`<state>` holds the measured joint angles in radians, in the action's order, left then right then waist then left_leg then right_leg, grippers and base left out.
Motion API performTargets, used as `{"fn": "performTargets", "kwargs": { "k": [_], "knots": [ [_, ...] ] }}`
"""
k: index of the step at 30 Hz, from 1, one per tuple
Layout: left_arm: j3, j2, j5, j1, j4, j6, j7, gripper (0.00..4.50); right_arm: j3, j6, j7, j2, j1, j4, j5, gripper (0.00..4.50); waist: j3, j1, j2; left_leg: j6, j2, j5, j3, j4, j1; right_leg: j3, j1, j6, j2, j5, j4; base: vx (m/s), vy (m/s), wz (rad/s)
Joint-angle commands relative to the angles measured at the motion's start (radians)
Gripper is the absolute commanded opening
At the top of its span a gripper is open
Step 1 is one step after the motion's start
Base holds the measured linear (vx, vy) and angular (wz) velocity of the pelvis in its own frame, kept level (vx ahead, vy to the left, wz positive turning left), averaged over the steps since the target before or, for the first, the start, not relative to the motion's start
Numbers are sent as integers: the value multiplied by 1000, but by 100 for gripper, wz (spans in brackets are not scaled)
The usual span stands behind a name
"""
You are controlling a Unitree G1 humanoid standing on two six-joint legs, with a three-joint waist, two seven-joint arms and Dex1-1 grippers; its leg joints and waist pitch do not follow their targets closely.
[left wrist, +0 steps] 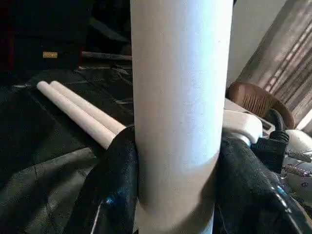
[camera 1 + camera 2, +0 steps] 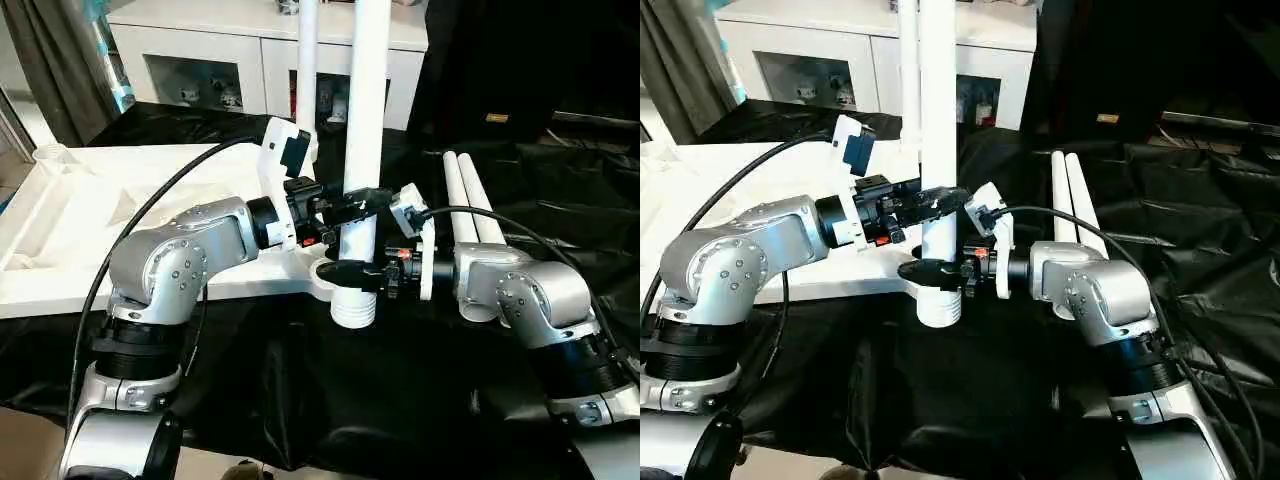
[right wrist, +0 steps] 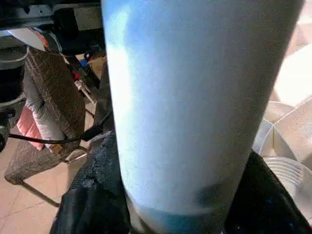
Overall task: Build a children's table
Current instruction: Pick table leg
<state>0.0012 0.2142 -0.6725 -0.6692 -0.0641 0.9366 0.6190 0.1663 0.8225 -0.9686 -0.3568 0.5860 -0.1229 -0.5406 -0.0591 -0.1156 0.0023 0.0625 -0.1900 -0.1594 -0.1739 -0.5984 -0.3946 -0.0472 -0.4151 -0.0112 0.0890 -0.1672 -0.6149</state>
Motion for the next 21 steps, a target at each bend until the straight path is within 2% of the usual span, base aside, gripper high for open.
{"fn": "performTargets", "kwargs": {
  "k": [1,2,4,6,8,9,15,17,18,19,21],
  "knots": [
    [-3,0,-27,-5,-42,-14,32,188,-2,7,34,-6,1,-41,31,193,79,-4,-14,5,-21,-162,2,63,18,27,56,184,39,-207,63,0,0,0],
    [-3,0,-27,-5,-42,-14,32,188,-2,7,34,-6,1,-41,31,193,79,-4,-15,5,-21,-164,2,63,17,27,56,183,39,-212,64,0,0,0],
    [2,0,-41,-4,-37,15,28,244,-5,-1,35,-2,2,-46,33,193,79,-4,-16,6,-21,-163,2,64,18,27,56,183,39,-211,63,0,0,0],
    [18,-11,-51,-5,-30,29,8,260,-8,-13,41,4,2,-51,36,193,79,-4,-14,7,-21,-165,2,63,18,27,55,183,40,-216,64,0,0,0],
    [24,-17,-36,-3,-24,-8,3,270,-19,-31,56,17,2,-58,39,193,79,-5,-13,9,-21,-167,2,63,18,27,55,186,41,-217,65,0,0,0],
    [30,-27,-20,-2,-17,-42,-9,298,-27,-42,66,26,2,-63,39,193,79,-4,-14,9,-22,-167,2,63,18,27,55,186,40,-216,65,0,0,0],
    [67,-62,2,-1,2,-137,-41,309,-59,-83,109,57,-2,-74,41,193,80,-3,-13,15,-21,-175,2,64,17,26,57,180,40,-213,67,0,0,0],
    [146,-115,-30,-11,11,-216,-77,309,-91,-121,147,84,-7,-81,39,193,79,-3,-9,15,-21,-175,2,64,17,27,56,182,41,-211,67,0,0,0],
    [195,-140,-62,-22,12,-247,-91,309,-118,-150,175,99,-7,-86,38,193,79,-2,-13,14,-20,-175,2,63,15,26,59,188,42,-205,69,0,0,0],
    [236,-152,-91,-30,10,-266,-95,309,-152,-176,208,114,-5,-96,31,193,81,-4,-12,16,-20,-169,1,61,15,27,57,201,45,-192,66,0,0,0],
    [260,-157,-108,-34,9,-276,-96,309,-174,-194,229,124,-2,-103,27,192,82,-3,-12,9,-20,-168,2,62,17,25,57,196,39,-182,63,0,0,0]
  ]
}}
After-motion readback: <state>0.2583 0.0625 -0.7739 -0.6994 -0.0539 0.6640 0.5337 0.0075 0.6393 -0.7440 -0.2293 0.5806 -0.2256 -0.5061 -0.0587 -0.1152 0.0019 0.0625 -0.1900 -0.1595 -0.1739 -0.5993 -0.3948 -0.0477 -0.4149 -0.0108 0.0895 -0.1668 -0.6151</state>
